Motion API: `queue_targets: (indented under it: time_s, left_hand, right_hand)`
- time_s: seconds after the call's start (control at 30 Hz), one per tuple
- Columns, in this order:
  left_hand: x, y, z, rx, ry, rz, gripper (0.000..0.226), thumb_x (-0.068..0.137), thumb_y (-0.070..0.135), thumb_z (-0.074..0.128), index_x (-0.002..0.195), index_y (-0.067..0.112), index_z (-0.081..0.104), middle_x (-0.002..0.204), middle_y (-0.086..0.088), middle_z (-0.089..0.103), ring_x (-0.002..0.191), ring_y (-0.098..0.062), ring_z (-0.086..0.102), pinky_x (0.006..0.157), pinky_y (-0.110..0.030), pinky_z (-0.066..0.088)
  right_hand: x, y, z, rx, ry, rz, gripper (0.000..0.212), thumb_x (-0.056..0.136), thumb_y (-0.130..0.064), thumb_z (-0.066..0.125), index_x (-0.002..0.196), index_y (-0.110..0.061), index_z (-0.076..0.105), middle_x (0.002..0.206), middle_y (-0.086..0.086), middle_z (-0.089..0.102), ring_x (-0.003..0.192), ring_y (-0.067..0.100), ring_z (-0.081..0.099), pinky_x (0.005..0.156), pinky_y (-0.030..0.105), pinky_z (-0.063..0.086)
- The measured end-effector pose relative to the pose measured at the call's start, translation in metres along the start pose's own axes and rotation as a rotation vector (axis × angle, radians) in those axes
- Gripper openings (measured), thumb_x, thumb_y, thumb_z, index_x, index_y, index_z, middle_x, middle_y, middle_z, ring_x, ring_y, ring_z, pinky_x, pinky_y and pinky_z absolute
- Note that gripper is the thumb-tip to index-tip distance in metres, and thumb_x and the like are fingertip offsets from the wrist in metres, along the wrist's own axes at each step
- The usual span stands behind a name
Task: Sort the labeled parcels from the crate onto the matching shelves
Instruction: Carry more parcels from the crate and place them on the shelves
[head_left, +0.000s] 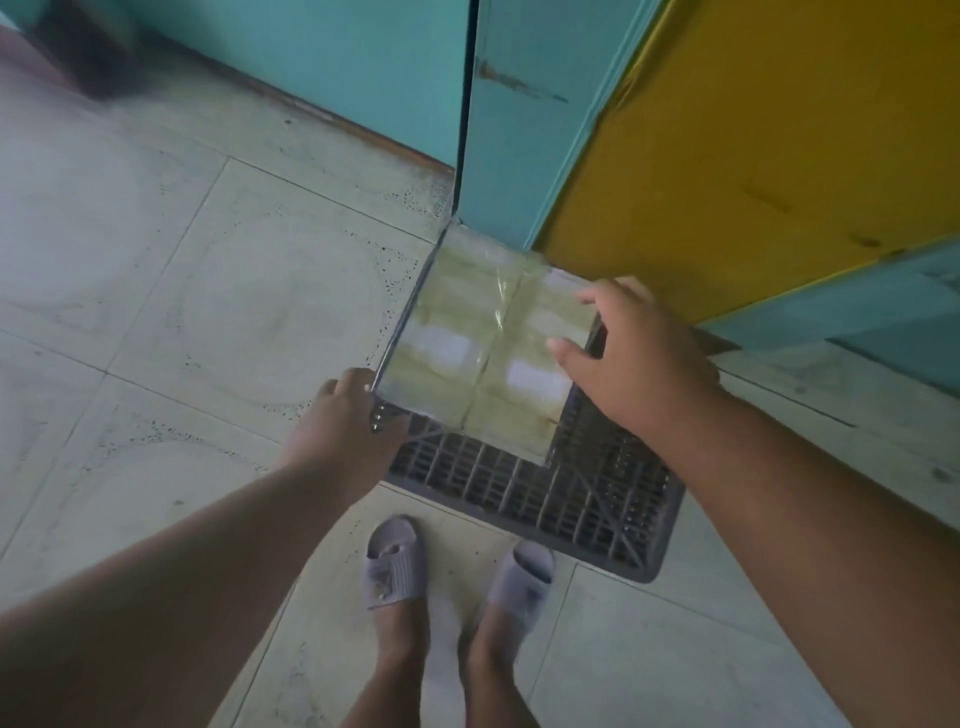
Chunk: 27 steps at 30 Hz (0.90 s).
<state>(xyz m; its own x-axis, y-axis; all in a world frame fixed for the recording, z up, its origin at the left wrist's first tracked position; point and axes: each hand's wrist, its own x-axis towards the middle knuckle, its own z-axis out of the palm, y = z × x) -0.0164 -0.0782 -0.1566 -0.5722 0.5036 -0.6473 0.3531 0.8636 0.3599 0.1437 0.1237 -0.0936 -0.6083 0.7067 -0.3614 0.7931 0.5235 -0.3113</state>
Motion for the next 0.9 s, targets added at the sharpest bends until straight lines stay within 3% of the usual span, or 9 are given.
queue_targets:
  time_s: [0.1,0.2,0.3,0.4,0.53,0.67,0.8,0.9]
  left_hand:
    - [0.028,-0.005,0.02,-0.169,0.005,-0.096,0.053,0.093,0.04,0.06,0.141,0.022,0.044,0.125,-0.004,0.061,0.095,-0.024,0.061,0.077,-0.037,0.052]
    - [0.042,-0.005,0.031,-0.401,-0.03,-0.159,0.037,0.084,0.043,0.061,0.117,0.028,0.055,0.098,-0.001,0.07,0.085,-0.028,0.069,0.077,-0.051,0.06]
    - [0.046,-0.004,0.033,-0.534,-0.043,-0.208,0.033,0.079,0.039,0.061,0.108,0.023,0.062,0.088,-0.004,0.073,0.081,-0.029,0.073,0.073,-0.057,0.061]
    - [0.028,-0.002,0.026,-0.637,-0.013,-0.246,0.023,0.076,0.032,0.066,0.098,0.03,0.06,0.091,-0.003,0.072,0.086,-0.03,0.073,0.079,-0.056,0.06]
    - [-0.026,0.008,-0.007,-0.758,0.011,-0.286,0.036,0.065,0.031,0.069,0.099,0.031,0.059,0.095,-0.004,0.071,0.092,-0.032,0.071,0.083,-0.057,0.059]
    - [-0.104,0.037,-0.068,-0.817,0.064,-0.262,0.031,0.069,0.024,0.07,0.096,0.033,0.058,0.098,-0.002,0.07,0.093,-0.03,0.07,0.084,-0.057,0.059]
    - [-0.199,0.067,-0.139,-0.805,0.168,-0.173,0.039,0.064,0.018,0.067,0.099,0.032,0.056,0.095,-0.002,0.069,0.089,-0.03,0.07,0.08,-0.059,0.059]
    - [-0.262,0.084,-0.181,-0.777,0.22,-0.143,0.044,0.072,0.007,0.068,0.107,0.027,0.052,0.096,-0.008,0.066,0.09,-0.035,0.069,0.077,-0.062,0.058]
  right_hand:
    - [0.044,0.017,0.031,-0.085,-0.044,0.035,0.066,0.091,-0.047,0.064,0.145,-0.017,0.041,0.149,0.007,0.041,0.127,0.03,0.048,0.09,0.038,0.045]
    - [0.063,0.024,0.055,-0.063,-0.147,0.085,0.081,0.088,-0.046,0.07,0.152,-0.019,0.028,0.16,0.011,0.024,0.14,0.035,0.037,0.105,0.043,0.04]
    - [0.067,0.024,0.062,0.053,-0.089,0.113,0.082,0.083,-0.039,0.078,0.147,-0.022,0.031,0.154,0.008,0.03,0.125,0.031,0.051,0.084,0.033,0.042]
    - [0.055,0.017,0.047,0.093,-0.017,0.106,0.09,0.077,-0.037,0.084,0.148,-0.025,0.03,0.152,0.006,0.033,0.122,0.028,0.052,0.082,0.03,0.041]
    - [0.011,-0.006,-0.007,0.082,0.038,0.026,0.097,0.077,-0.038,0.083,0.154,-0.024,0.026,0.152,0.008,0.029,0.13,0.028,0.045,0.1,0.036,0.043]
    - [-0.048,-0.039,-0.091,0.108,0.057,0.023,0.098,0.077,-0.043,0.082,0.154,-0.019,0.025,0.152,0.01,0.03,0.131,0.03,0.044,0.104,0.043,0.045]
    - [-0.114,-0.074,-0.187,0.16,0.132,-0.044,0.087,0.081,-0.051,0.077,0.149,-0.014,0.037,0.146,0.01,0.035,0.126,0.028,0.049,0.093,0.036,0.046]
    - [-0.161,-0.098,-0.246,0.172,0.19,-0.139,0.079,0.08,-0.056,0.074,0.14,-0.014,0.044,0.138,0.009,0.039,0.116,0.027,0.053,0.083,0.032,0.046]
